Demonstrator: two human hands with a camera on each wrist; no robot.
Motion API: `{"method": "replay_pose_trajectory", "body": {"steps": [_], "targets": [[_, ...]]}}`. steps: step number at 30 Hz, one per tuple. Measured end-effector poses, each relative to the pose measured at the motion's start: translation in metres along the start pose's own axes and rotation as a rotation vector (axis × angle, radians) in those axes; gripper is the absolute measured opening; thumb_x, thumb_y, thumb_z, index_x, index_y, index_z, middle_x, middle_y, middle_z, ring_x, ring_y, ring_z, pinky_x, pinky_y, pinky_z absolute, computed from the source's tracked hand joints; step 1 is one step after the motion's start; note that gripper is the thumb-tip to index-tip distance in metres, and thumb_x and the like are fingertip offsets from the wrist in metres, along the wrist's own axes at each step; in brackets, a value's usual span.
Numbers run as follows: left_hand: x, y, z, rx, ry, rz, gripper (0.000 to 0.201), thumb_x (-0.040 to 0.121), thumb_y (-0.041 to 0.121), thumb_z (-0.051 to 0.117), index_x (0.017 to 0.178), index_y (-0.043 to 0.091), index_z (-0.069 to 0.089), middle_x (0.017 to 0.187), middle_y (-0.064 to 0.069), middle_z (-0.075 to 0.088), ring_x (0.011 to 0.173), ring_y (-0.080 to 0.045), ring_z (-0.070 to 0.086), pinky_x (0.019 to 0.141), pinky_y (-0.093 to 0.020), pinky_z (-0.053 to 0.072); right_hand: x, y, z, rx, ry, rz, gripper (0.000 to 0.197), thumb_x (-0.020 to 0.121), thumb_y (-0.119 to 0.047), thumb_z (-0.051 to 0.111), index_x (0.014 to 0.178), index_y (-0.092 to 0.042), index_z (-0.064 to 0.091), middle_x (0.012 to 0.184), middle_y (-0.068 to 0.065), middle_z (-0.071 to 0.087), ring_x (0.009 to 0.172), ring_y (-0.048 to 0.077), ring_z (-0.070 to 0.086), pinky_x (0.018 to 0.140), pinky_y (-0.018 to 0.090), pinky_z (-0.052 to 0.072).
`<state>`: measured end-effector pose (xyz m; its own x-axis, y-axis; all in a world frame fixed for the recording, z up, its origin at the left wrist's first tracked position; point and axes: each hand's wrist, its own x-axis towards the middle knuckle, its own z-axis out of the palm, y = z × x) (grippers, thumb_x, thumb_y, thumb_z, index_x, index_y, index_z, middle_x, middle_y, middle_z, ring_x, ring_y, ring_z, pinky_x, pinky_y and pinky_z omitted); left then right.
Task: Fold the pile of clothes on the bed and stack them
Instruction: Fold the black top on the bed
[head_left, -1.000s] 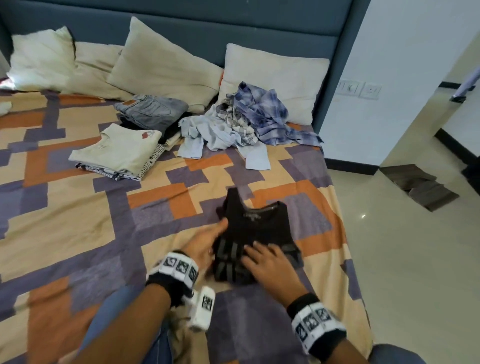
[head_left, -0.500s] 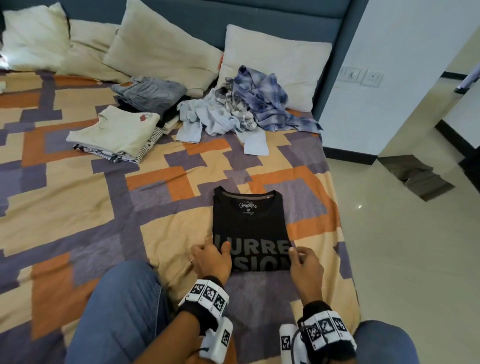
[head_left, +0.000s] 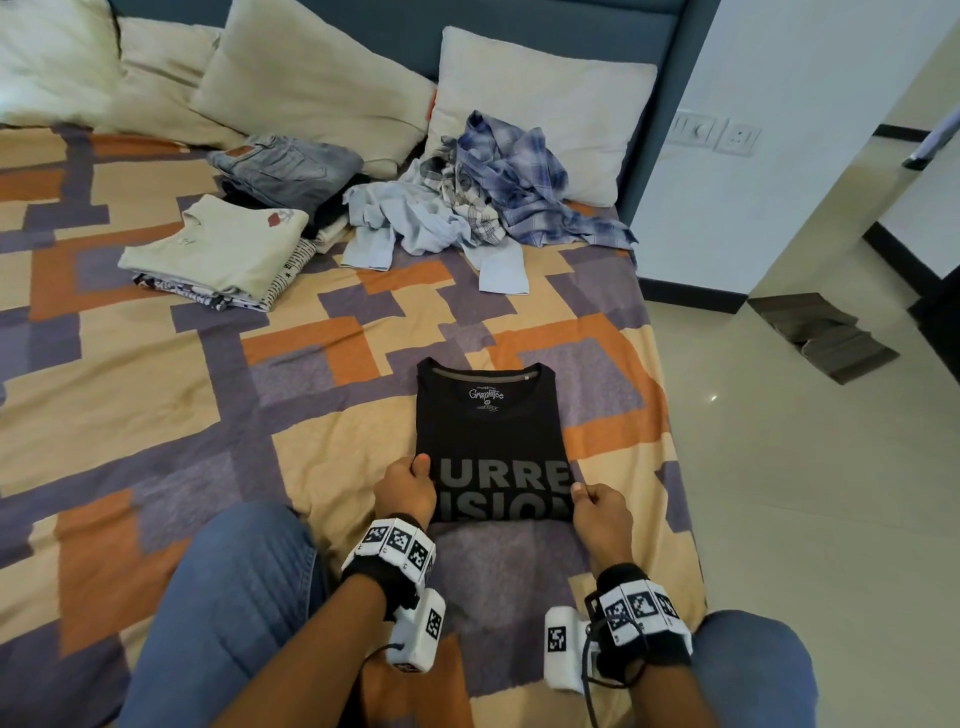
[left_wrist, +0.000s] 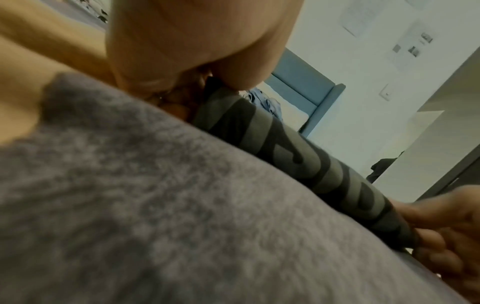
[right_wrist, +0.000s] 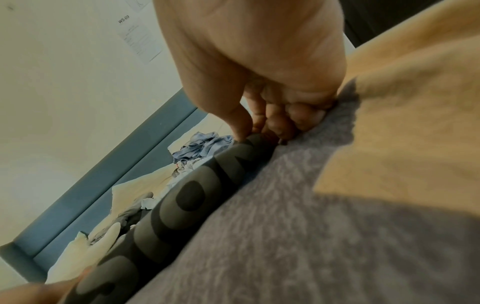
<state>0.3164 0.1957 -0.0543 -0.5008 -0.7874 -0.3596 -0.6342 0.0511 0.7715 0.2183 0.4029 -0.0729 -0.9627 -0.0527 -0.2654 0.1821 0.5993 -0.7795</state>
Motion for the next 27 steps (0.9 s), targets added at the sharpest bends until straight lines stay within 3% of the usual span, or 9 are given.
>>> {"method": "replay_pose_trajectory", "body": {"steps": [3,7,11,14,18,22,25,27], "targets": [[-0.013,-0.002,0.005,-0.028,0.103,0.013,0.036,0.101,0.032,0.044,0.11,0.003,0.063,0.11,-0.021,0.066,0.105,-0.04,0.058,0.085,-0.036,0.041,-0.002,0.002,-0.003,0.098,-0.032,-0.006,0.037,0.096,-0.037,0.059,0.082,-0.003,0.066,0.084,0.01,0.068,0.084,0.026,0.061,0.082,0.04,0.048],[-0.038,-0.011,0.017,0.068,0.189,0.022,0.035,0.1,0.033,0.046,0.113,0.004,0.061,0.117,-0.019,0.06,0.112,-0.039,0.051,0.097,-0.046,0.038,-0.007,0.009,-0.003,0.3,-0.018,0.003,0.019,0.09,-0.027,0.07,0.08,-0.01,0.071,0.083,0.006,0.072,0.084,0.024,0.065,0.081,0.043,0.052],[-0.041,-0.013,0.019,-0.009,0.244,0.016,0.032,0.101,0.03,0.045,0.109,0.009,0.068,0.115,-0.017,0.065,0.109,-0.039,0.053,0.098,-0.044,0.037,-0.017,0.006,-0.006,0.437,-0.026,0.051,0.016,0.092,-0.018,0.067,0.078,-0.01,0.067,0.067,-0.002,0.062,0.059,0.011,0.051,0.055,0.026,0.043],[-0.033,-0.011,0.012,-0.087,0.216,-0.04,0.039,0.103,0.032,0.041,0.109,0.005,0.067,0.112,-0.022,0.066,0.106,-0.041,0.057,0.099,-0.043,0.04,-0.018,0.007,-0.005,0.401,-0.032,0.105,0.022,0.094,-0.021,0.065,0.077,-0.008,0.065,0.056,-0.001,0.052,0.048,0.013,0.043,0.045,0.026,0.036],[-0.028,-0.009,0.007,0.041,0.174,-0.061,0.045,0.105,0.03,0.034,0.113,-0.004,0.064,0.116,-0.027,0.064,0.109,-0.043,0.056,0.093,-0.041,0.041,-0.011,0.006,0.003,0.272,0.098,0.13,0.041,0.096,-0.027,0.059,0.06,-0.008,0.054,0.057,0.005,0.051,0.056,0.024,0.049,0.059,0.042,0.05],[-0.03,-0.015,0.005,0.212,0.135,0.031,0.04,0.104,0.031,0.032,0.11,0.0,0.057,0.107,-0.027,0.065,0.102,-0.043,0.059,0.086,-0.043,0.043,-0.011,0.011,0.008,0.178,0.139,0.091,0.047,0.097,-0.034,0.056,0.059,-0.007,0.053,0.061,0.012,0.058,0.064,0.035,0.06,0.067,0.048,0.057],[-0.032,-0.019,0.004,0.25,0.087,0.061,0.047,0.103,0.041,0.03,0.116,0.005,0.057,0.113,-0.024,0.065,0.108,-0.042,0.056,0.093,-0.043,0.041,-0.013,0.013,0.006,0.203,0.122,0.034,0.049,0.094,-0.045,0.058,0.064,-0.006,0.06,0.065,0.013,0.064,0.066,0.031,0.062,0.067,0.042,0.054],[-0.032,-0.019,0.003,0.319,0.062,0.059,0.051,0.103,0.044,0.029,0.119,0.008,0.062,0.118,-0.021,0.064,0.113,-0.041,0.055,0.097,-0.042,0.039,-0.011,0.017,0.005,0.202,0.036,-0.001,0.034,0.091,-0.041,0.065,0.073,-0.012,0.068,0.072,0.006,0.069,0.07,0.023,0.063,0.071,0.038,0.053]]}}
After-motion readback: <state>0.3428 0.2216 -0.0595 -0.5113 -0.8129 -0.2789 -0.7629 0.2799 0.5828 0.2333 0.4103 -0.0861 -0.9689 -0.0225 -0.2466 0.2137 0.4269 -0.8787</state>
